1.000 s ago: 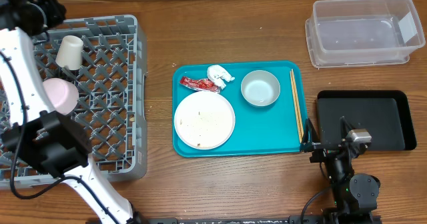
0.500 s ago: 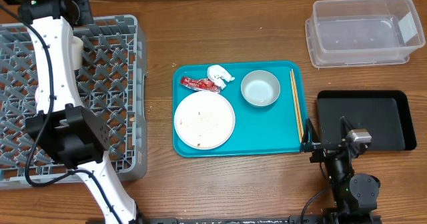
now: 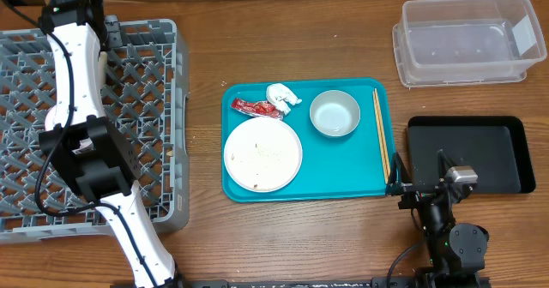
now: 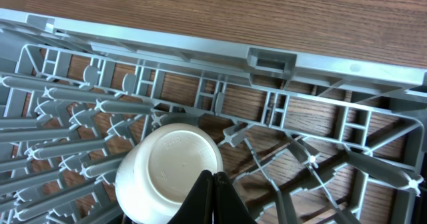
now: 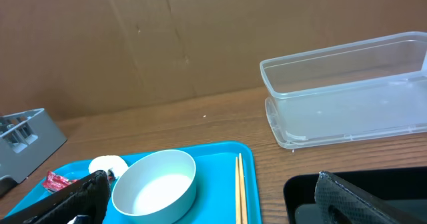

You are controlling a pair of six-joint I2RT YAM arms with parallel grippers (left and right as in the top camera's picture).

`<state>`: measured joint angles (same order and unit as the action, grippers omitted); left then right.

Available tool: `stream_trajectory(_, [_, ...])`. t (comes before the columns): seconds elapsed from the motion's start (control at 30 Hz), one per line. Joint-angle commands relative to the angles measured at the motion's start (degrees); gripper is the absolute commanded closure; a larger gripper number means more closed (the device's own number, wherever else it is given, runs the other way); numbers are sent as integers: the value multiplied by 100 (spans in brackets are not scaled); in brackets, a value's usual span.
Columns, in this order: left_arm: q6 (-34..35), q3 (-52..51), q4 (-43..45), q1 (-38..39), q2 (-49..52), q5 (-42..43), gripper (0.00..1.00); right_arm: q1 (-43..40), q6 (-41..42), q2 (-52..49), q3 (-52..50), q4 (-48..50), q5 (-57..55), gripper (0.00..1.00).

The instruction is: Sort waste into correct bins and load items into the dishwasher

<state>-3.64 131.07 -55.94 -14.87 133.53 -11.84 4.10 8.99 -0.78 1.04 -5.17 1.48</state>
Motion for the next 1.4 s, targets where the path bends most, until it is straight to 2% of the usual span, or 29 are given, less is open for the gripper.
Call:
stream_trajectory(0.0, [-157,11,52,-52,24,-74,96,-33,20,61,-59,37,-31,0])
stream_trajectory(0.4, [-175,-243,417,-146,31,-57,96,-33,20,61,-59,37,-31,0])
stream_trajectory(1.0, [-254,-667,479,-505,28,-258,96,-33,20,61,-59,37,-31,0])
stream_trajectory(1.37, [350,-278,15,-680,-219,-208,96,-33,20,61,-57,37,-31,1])
